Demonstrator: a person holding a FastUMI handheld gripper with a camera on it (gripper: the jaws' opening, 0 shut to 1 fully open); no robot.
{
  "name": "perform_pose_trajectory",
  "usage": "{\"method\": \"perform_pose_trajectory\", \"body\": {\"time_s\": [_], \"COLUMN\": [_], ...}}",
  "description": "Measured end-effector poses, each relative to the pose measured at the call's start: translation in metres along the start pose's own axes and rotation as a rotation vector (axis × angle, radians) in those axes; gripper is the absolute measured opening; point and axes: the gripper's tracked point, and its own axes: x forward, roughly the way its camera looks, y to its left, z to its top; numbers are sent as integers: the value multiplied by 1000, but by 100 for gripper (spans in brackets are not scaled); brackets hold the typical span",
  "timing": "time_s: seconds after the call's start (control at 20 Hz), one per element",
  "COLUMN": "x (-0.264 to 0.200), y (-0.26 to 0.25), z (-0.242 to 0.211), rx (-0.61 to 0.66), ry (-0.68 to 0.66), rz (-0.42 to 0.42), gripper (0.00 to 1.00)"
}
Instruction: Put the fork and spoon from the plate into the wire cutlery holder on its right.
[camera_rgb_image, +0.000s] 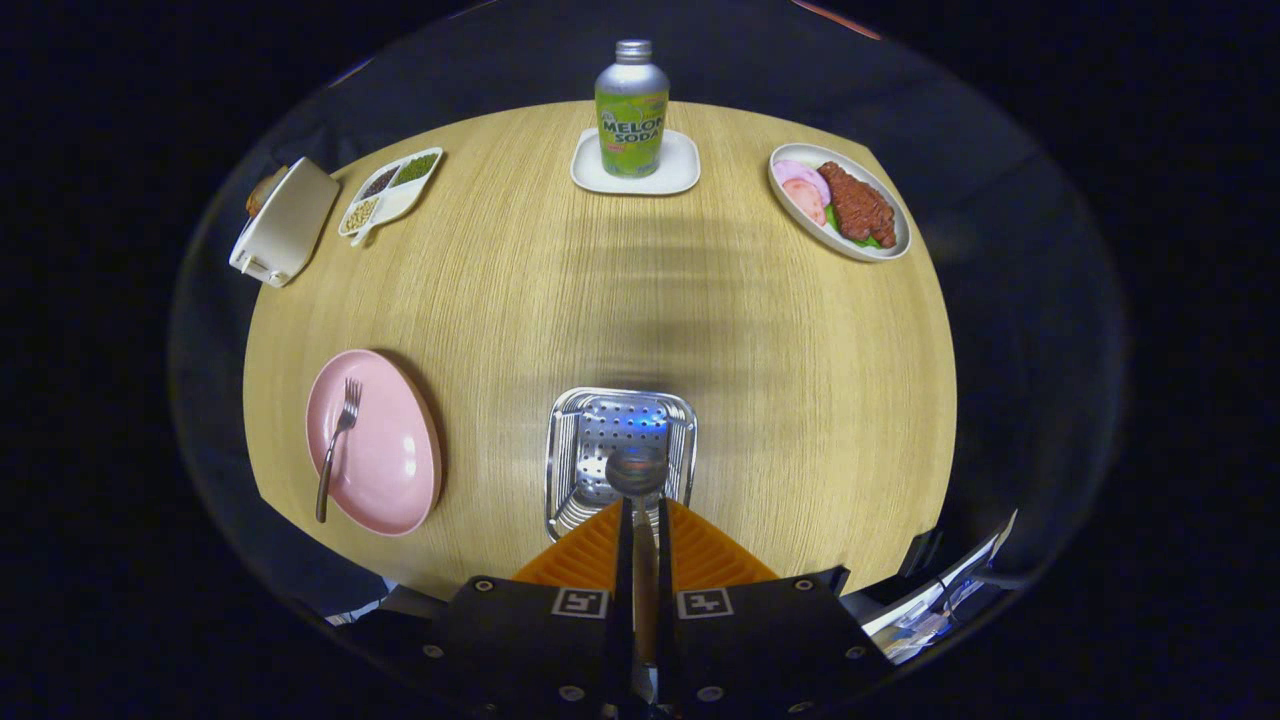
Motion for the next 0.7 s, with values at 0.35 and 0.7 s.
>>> {"method": "perform_pose_trajectory", "body": {"time_s": [0.35, 0.7], "x": [-37, -77], "y": [24, 54], "z": [39, 58], "rx": [171, 309], "ry": [-348, -636], "rz": [76, 86], "gripper": [12, 54]}}
